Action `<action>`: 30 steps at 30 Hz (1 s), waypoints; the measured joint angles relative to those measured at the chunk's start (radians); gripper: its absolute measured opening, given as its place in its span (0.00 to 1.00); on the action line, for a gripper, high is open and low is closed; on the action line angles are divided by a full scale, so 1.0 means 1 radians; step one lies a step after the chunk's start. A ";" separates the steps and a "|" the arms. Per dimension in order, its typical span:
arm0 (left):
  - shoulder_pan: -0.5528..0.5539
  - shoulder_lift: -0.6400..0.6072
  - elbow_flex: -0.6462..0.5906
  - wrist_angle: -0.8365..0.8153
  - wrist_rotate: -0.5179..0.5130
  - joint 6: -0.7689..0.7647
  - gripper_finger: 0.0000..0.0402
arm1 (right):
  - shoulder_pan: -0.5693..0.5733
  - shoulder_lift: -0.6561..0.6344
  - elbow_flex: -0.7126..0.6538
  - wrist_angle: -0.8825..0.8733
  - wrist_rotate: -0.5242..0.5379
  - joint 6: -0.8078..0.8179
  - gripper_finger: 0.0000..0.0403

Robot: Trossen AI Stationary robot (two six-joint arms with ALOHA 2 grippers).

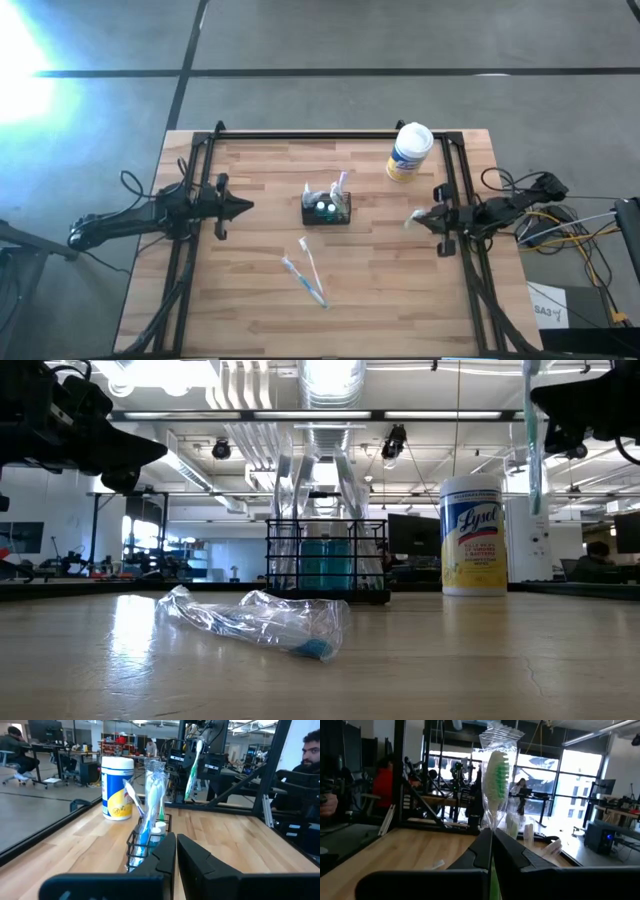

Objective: Pick & Place toothbrushing station
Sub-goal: Put the green toothbrush into the black wire organizer

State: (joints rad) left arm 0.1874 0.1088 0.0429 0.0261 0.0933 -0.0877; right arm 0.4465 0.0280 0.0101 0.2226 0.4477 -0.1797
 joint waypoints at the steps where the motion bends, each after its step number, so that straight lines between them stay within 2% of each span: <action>1: 0.000 0.000 0.000 0.000 0.000 0.000 0.05 | 0.000 0.000 0.000 -0.001 0.000 -0.001 0.02; 7: 0.000 0.000 0.000 0.000 -0.003 0.000 0.05 | -0.002 0.000 -0.001 0.005 0.005 -0.010 0.02; 12: 0.000 0.000 0.000 0.000 -0.006 -0.001 0.05 | -0.002 0.000 -0.001 0.017 0.077 -0.010 0.02; 30: 0.000 0.000 0.000 -0.003 -0.009 -0.025 0.05 | -0.002 0.001 -0.001 0.025 0.079 -0.023 0.02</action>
State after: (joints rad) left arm 0.1879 0.1089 0.0425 0.0231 0.0841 -0.1131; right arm 0.4442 0.0288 0.0093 0.2480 0.5262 -0.2024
